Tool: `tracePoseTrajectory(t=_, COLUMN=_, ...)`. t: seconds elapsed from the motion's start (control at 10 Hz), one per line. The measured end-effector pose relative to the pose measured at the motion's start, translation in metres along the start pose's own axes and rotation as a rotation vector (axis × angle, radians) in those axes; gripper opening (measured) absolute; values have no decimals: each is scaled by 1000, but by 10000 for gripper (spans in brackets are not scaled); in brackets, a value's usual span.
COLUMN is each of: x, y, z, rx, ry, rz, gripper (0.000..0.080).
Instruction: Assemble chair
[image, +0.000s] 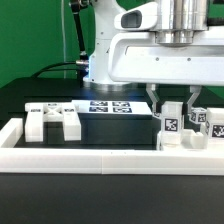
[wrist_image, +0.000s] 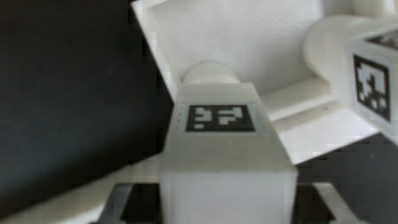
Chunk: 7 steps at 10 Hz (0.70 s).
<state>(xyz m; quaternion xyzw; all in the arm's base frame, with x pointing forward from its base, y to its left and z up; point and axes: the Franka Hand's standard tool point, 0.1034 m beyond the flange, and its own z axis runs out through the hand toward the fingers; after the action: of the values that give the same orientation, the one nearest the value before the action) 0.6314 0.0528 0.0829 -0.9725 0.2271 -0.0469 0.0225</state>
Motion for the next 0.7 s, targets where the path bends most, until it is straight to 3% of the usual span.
tracePoseTrajectory(t=0.3, x=-1, y=-1, z=0, rx=-6, ry=4, rz=381, gripper=291)
tracePoseTrajectory(t=0.7, x=2, y=1, z=1, rx=12, ry=0, rz=813, gripper=291)
